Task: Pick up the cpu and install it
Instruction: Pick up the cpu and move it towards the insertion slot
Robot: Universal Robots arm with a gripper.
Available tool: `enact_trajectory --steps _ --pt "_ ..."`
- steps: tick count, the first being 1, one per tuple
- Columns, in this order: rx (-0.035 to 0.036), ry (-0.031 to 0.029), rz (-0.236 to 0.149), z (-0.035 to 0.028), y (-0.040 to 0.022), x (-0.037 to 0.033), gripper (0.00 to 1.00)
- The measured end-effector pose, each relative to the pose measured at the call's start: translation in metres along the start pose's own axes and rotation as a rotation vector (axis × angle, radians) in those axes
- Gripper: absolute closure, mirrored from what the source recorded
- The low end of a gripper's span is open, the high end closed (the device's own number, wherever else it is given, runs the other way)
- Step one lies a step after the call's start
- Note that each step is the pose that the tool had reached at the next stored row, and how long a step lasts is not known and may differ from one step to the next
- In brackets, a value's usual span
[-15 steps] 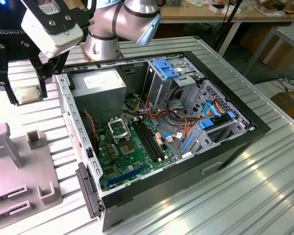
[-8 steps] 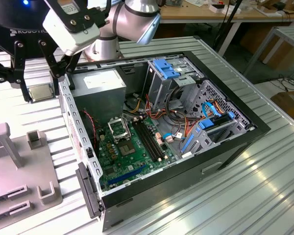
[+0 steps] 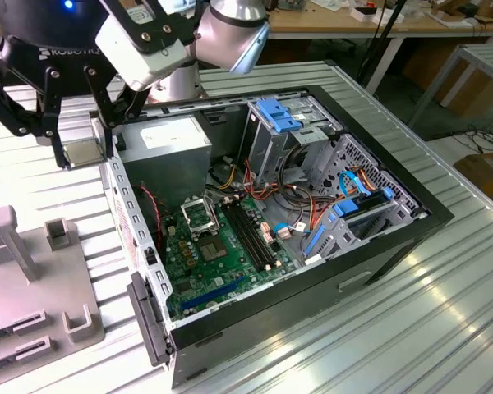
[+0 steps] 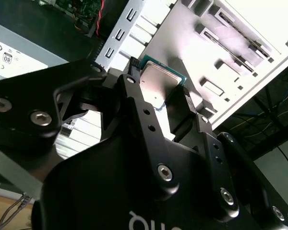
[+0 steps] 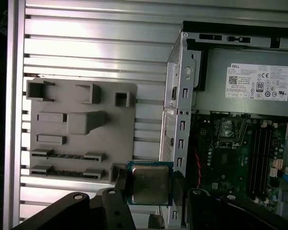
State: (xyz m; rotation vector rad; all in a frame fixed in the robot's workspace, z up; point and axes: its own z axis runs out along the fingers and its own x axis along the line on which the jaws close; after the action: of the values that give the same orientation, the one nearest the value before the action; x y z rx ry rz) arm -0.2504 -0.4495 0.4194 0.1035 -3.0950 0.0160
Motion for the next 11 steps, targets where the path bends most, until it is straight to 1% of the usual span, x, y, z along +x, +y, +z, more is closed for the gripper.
enact_trajectory --steps 4,8,11 --pt "-0.0001 0.0000 0.000 -0.0002 -0.0005 -0.0075 0.53" --pt "0.0000 -0.0001 0.000 -0.0001 -0.0009 -0.0133 0.53" --pt "-0.0001 -0.0001 0.000 0.0000 -0.0013 -0.0197 0.53"
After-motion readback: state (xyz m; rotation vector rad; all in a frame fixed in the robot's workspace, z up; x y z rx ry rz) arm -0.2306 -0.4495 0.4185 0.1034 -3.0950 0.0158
